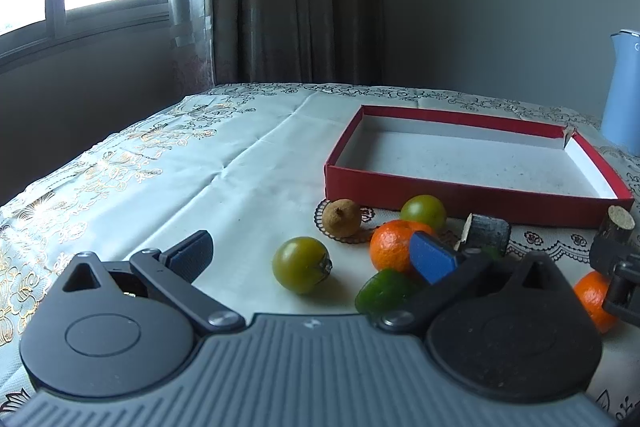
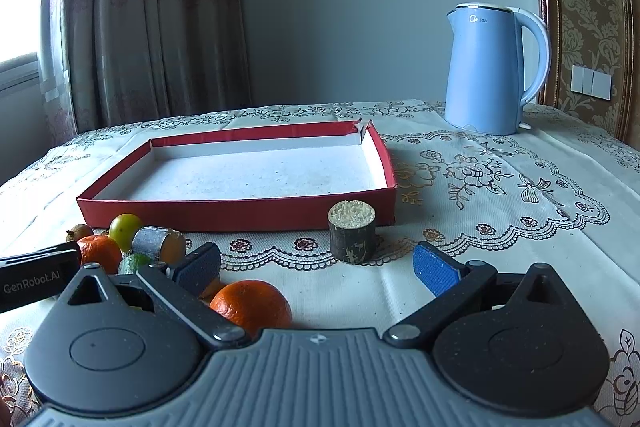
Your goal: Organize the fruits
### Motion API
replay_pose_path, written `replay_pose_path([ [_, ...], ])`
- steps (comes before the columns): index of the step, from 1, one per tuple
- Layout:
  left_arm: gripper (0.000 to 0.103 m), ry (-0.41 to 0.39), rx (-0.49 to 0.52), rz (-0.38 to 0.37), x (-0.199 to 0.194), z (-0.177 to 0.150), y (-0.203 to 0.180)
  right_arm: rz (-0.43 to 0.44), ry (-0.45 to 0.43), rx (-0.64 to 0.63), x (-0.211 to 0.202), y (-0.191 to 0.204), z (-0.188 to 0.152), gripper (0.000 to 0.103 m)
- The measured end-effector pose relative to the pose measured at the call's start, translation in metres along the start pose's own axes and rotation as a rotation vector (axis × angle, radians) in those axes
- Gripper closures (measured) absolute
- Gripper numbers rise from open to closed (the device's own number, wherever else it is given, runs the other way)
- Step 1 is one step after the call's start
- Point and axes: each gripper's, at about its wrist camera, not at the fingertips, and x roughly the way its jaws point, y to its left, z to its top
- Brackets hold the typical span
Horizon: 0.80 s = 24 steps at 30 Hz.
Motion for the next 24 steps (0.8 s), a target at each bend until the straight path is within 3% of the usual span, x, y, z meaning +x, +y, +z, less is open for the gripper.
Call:
replay_pose_path([
  [24,0.000,0.001,-0.012,-0.010,0.0005,-0.0005,0.0016,0.000,0.030,-0.002,0.0059,0.0004,0.0002,0.000],
])
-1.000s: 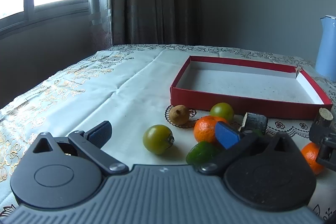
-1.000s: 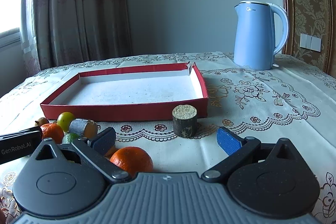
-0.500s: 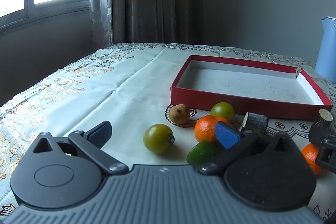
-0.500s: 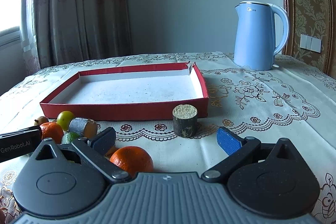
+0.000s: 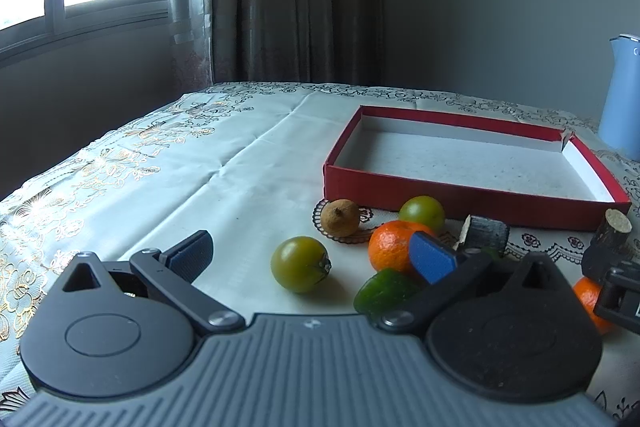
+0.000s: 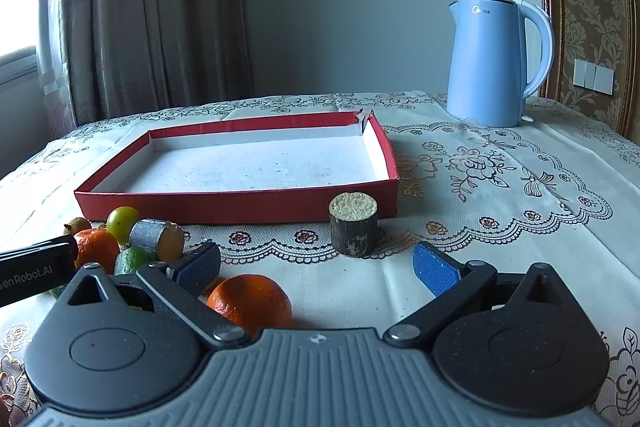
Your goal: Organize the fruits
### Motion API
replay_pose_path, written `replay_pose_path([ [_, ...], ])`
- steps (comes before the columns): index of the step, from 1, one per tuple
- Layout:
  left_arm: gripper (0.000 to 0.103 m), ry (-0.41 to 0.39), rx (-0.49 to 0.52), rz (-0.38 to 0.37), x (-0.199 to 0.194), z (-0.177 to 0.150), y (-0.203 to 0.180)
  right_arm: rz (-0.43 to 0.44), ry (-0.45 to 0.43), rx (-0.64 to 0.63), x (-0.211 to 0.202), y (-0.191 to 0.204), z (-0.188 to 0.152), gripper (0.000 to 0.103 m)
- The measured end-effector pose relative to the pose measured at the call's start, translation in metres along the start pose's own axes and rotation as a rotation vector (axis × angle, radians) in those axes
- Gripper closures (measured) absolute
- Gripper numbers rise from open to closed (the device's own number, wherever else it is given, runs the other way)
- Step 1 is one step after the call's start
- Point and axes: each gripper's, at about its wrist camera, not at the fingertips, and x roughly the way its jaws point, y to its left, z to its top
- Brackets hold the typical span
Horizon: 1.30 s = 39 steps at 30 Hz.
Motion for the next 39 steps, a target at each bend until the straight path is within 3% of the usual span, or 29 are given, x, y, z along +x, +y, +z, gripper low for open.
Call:
replay_pose_path([
  [17,0.000,-0.001,-0.011,0.005,0.001,0.000,0.001,0.017,-0.011,0.023,-0.003,-0.004,-0.001,0.000],
  [20,0.000,-0.003,-0.016,0.003,0.000,0.000,0.002,0.081,0.011,0.031,-0.007,-0.014,-0.002,0.000],
  [26,0.000,-0.007,-0.015,-0.005,-0.001,0.000,0.002,0.354,0.015,0.002,-0.022,-0.054,-0.004,0.000],
  [31,0.000,-0.008,-0.012,-0.011,-0.001,0.000,0.002,0.367,0.003,-0.166,-0.036,-0.056,-0.002,0.000],
  [34,0.000,-0.010,-0.015,-0.011,-0.002,0.000,0.003,0.406,0.002,-0.245,-0.038,-0.047,0.000,0.014],
  [36,0.000,-0.011,-0.016,-0.011,-0.002,0.000,0.003,0.427,0.019,-0.276,-0.036,-0.038,0.002,0.042],
  [37,0.000,-0.011,-0.017,-0.011,-0.002,0.000,0.003,0.438,0.038,-0.287,-0.033,-0.035,0.003,0.049],
  [39,0.000,-0.012,-0.018,-0.011,-0.002,0.000,0.003,0.447,0.069,-0.301,-0.027,-0.028,0.004,0.055],
])
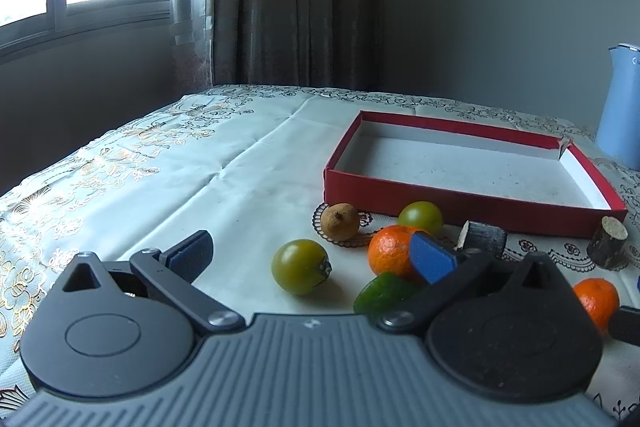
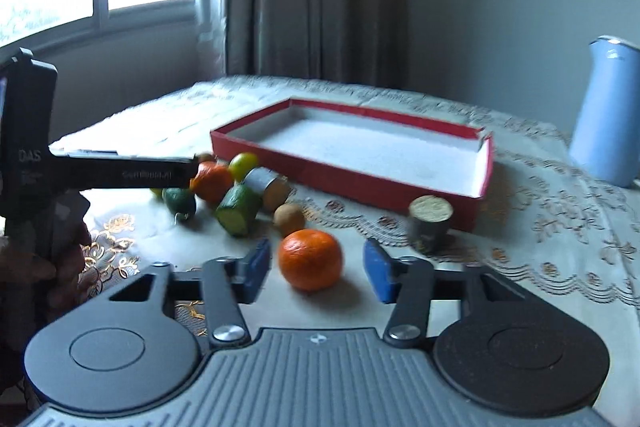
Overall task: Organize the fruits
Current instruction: 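Close the right gripper on the tangerine in front of it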
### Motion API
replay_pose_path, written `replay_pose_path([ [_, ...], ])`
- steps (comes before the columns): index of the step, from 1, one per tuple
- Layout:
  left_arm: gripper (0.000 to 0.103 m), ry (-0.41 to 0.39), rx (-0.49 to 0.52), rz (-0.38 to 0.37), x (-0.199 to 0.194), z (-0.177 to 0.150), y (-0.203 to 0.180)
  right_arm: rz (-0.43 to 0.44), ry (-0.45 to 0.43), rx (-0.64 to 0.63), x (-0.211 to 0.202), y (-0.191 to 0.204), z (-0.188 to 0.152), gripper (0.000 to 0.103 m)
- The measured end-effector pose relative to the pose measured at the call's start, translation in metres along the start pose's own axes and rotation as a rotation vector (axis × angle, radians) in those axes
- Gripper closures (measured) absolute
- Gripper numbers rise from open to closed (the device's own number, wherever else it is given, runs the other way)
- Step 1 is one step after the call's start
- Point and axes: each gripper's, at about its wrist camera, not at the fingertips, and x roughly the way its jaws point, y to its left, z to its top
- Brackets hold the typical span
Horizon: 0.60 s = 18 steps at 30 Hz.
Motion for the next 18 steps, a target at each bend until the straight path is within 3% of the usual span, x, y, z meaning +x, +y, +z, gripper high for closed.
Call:
replay_pose_path([
  [7,0.000,0.055,-0.022,-0.016,0.008,0.002,0.004,-0.011,0.064,-0.006,0.018,0.002,0.005,0.055],
  [14,0.000,0.063,-0.009,-0.034,0.006,0.000,0.003,-0.008,0.089,0.018,0.034,0.002,0.004,0.055],
  [18,0.000,0.095,0.018,-0.115,0.003,-0.003,0.004,0.006,0.099,0.052,0.038,-0.002,0.000,0.059],
])
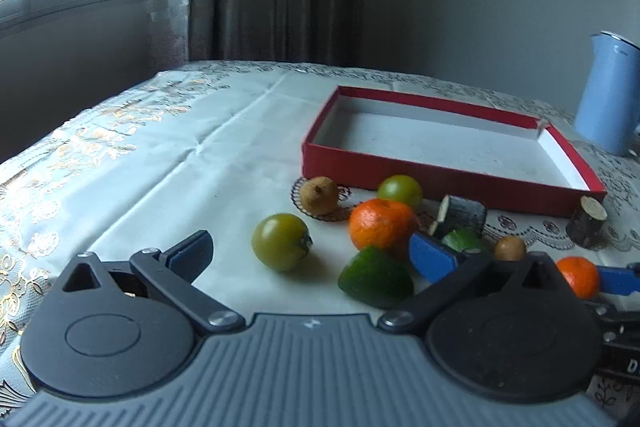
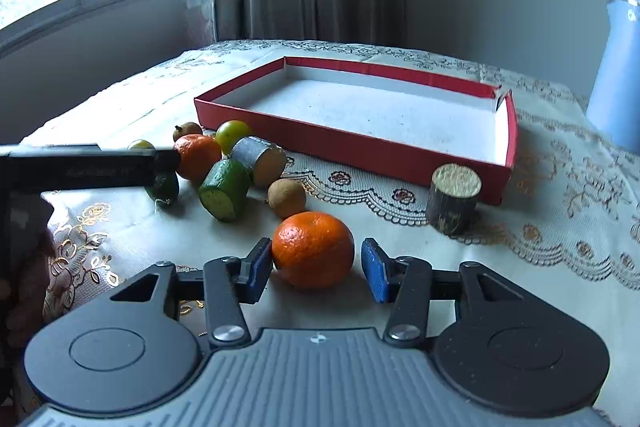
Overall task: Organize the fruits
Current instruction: 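Close the right gripper on the tangerine in front of it, then carry the tangerine with the right gripper into the red tray and release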
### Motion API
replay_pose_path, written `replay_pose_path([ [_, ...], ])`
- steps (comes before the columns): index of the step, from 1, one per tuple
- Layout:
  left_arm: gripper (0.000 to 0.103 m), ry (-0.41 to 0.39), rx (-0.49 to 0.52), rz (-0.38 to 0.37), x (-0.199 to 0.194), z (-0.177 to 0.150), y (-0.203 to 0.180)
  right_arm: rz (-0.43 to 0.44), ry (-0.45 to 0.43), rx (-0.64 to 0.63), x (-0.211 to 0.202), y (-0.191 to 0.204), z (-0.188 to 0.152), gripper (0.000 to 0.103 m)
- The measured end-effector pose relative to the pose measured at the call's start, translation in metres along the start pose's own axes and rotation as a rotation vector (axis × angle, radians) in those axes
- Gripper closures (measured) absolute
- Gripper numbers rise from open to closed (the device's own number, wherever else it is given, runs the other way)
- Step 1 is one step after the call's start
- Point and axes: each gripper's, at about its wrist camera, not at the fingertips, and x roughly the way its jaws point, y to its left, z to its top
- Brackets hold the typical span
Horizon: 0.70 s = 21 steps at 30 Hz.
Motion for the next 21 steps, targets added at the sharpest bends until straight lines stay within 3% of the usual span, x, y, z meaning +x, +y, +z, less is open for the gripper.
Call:
replay_pose_path([
  [2,0.000,0.033,0.026,-0.051,0.001,-0.002,-0.001,0.013,-0.005,0.007,0.000,-0.001,-0.001,0.060],
  [15,0.000,0.106,0.114,-0.114,-0.001,-0.013,-0.006,0.015,-0.073,0.000,-0.016,-0.002,0.004,0.061],
  [21,0.000,0.118,0.134,-0.126,0.002,-0.013,-0.010,-0.093,-0.166,-0.087,-0.019,-0.002,0.035,0.061],
])
